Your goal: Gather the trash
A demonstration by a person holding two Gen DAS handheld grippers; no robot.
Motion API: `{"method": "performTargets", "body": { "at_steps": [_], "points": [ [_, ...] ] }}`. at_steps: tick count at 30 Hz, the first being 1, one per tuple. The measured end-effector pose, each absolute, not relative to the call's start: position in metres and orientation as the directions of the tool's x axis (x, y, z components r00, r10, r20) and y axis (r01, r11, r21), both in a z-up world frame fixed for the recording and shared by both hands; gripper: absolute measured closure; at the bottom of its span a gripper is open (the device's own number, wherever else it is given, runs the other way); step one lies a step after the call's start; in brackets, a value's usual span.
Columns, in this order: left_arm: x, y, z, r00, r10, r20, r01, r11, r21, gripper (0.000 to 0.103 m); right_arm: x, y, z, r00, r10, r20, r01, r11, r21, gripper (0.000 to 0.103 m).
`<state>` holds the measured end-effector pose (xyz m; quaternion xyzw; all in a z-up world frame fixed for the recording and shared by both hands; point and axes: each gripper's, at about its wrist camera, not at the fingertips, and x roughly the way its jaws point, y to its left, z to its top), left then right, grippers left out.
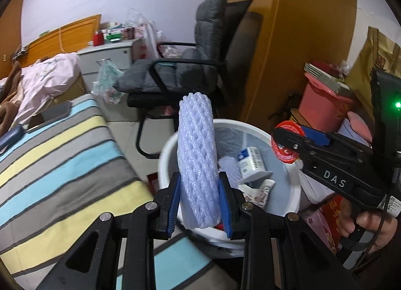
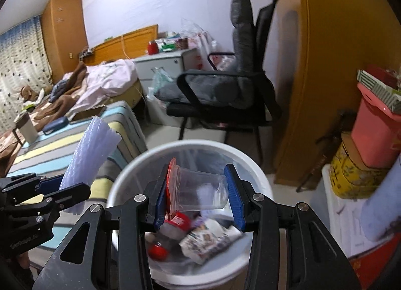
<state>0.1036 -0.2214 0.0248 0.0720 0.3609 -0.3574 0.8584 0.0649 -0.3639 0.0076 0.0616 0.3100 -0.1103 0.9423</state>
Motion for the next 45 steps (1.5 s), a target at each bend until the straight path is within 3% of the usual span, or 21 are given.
{"method": "performTargets", "body": {
  "at_steps": [12,13,15,17,20,35,45],
  "points": [
    [0.1,-0.254,0.003,0.42,-0.554,-0.718,0.684,0.714,-0.151,0.071,0.059,-0.385,-0.016,0.71,-0.195,-0.676,0.285,0.958,0.024,0.059],
    [0.101,-0.255,0.002,0.419,-0.55,-0.722,0.68,0.717,-0.151,0.069,0.061,-0.385,-0.018,0.705,-0.195,-0.681,0.283,0.959,0.018,0.059],
    [0.103,-0.254,-0.001,0.423,-0.538,-0.729,0.668,0.729,-0.15,0.052,0.062,-0.386,-0.02,0.698,-0.204,-0.686,0.289,0.957,0.01,0.058],
    [0.104,-0.253,-0.003,0.428,-0.53,-0.732,0.659,0.737,-0.149,0.049,0.062,-0.389,-0.02,0.695,-0.2,-0.69,0.295,0.955,0.02,0.053],
    [0.106,-0.248,-0.004,0.434,-0.523,-0.734,0.647,0.747,-0.15,0.047,0.06,-0.391,-0.019,0.699,-0.201,-0.686,0.303,0.953,0.03,0.044],
    [0.092,-0.217,0.01,0.568,-0.464,-0.68,0.572,0.816,-0.079,0.032,0.042,-0.367,-0.005,0.738,-0.222,-0.637,0.308,0.951,0.025,0.044],
    [0.066,-0.191,0.016,0.662,-0.404,-0.632,0.509,0.861,-0.017,0.031,0.013,-0.336,0.006,0.786,-0.237,-0.572,0.304,0.952,0.023,0.044]
  ]
}}
